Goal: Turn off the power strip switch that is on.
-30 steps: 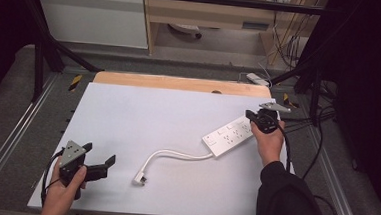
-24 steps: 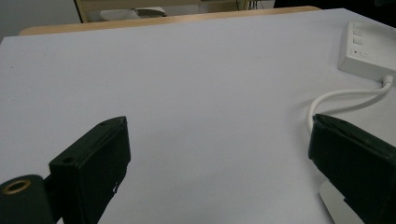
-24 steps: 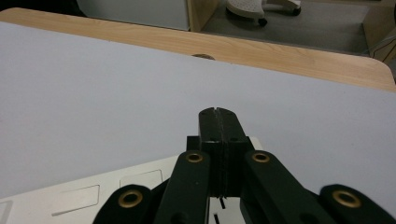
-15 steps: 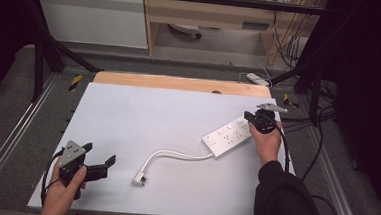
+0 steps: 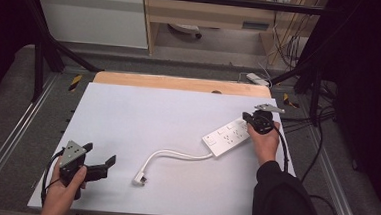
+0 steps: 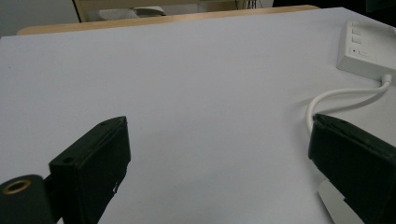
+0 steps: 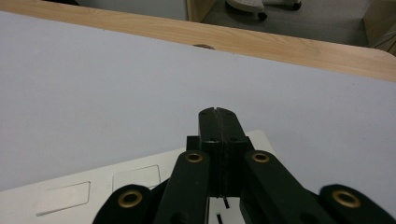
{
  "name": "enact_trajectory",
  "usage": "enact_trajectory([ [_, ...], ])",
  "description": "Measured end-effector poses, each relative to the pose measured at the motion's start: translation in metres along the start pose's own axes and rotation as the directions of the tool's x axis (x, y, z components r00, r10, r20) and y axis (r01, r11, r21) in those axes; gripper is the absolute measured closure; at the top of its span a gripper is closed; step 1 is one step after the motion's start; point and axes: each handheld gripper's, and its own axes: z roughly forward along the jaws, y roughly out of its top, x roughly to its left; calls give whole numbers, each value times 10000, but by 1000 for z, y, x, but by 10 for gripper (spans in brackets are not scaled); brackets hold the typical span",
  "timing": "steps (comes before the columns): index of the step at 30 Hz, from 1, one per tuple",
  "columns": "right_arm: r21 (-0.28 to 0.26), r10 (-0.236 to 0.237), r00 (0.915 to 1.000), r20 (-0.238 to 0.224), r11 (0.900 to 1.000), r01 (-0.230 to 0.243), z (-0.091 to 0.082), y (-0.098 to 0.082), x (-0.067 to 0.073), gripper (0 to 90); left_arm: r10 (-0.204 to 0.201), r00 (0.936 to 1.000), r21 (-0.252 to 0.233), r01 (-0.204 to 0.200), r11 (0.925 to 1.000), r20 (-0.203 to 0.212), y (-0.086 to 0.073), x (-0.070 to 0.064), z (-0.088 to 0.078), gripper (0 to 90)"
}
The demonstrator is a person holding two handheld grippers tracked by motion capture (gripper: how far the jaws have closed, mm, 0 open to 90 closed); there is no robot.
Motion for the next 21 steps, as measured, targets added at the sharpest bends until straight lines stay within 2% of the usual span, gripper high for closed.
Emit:
enact_trajectory([
  [21,185,149,9997,176,9997,-152,12,-6,1,900,27,10000,42,-27,10000,12,0,0,0,59],
])
